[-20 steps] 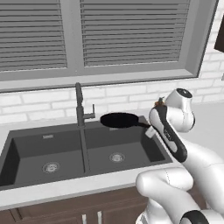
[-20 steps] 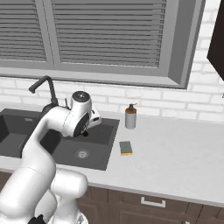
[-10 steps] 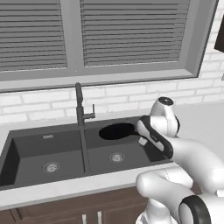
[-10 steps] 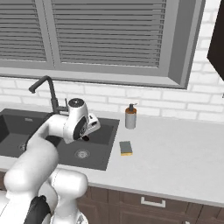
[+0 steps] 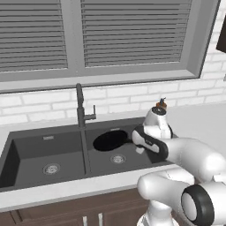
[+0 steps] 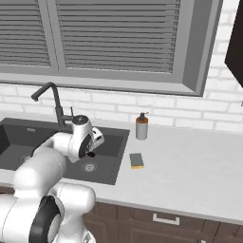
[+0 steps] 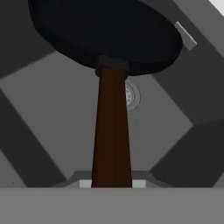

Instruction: Pick the pan and sponge and place them into the sink. Then turn on the water.

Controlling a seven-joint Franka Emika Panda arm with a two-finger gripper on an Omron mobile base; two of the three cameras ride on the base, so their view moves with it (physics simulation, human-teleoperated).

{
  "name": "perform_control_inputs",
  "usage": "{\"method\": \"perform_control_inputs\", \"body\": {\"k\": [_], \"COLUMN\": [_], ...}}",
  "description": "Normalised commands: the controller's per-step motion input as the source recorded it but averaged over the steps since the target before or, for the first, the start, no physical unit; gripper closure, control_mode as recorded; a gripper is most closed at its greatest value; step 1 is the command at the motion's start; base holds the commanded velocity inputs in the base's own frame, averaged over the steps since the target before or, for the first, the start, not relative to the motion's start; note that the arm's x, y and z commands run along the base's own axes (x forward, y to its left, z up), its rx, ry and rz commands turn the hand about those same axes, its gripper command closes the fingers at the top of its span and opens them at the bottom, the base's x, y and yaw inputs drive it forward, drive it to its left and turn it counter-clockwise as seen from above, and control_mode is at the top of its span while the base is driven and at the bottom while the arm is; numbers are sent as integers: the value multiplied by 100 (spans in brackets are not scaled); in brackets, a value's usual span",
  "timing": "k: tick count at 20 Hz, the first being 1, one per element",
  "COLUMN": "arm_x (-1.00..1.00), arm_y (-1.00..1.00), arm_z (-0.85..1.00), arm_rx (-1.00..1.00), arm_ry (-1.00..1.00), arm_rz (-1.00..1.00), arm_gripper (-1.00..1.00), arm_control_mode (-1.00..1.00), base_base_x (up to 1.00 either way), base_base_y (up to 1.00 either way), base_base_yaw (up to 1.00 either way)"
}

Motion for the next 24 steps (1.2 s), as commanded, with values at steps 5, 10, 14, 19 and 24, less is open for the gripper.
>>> {"method": "perform_control_inputs", "body": {"k": [5,10,14,19,24], "arm_x": [30,41,32,25,25], "arm_y": [7,22,5,0,0], "arm_z": [-24,-32,-45,-47,-43], "arm_rx": [0,-1,0,0,0], "arm_ry": [4,14,13,3,0], "arm_rz": [13,1,1,0,0], "arm_gripper": [100,100,100,100,100], "arm_control_mode": [-100,-100,-100,-100,-100], "base_base_x": [0,0,0,0,0], "base_base_y": [0,0,0,0,0], "base_base_yaw": [0,0,0,0,0]}}
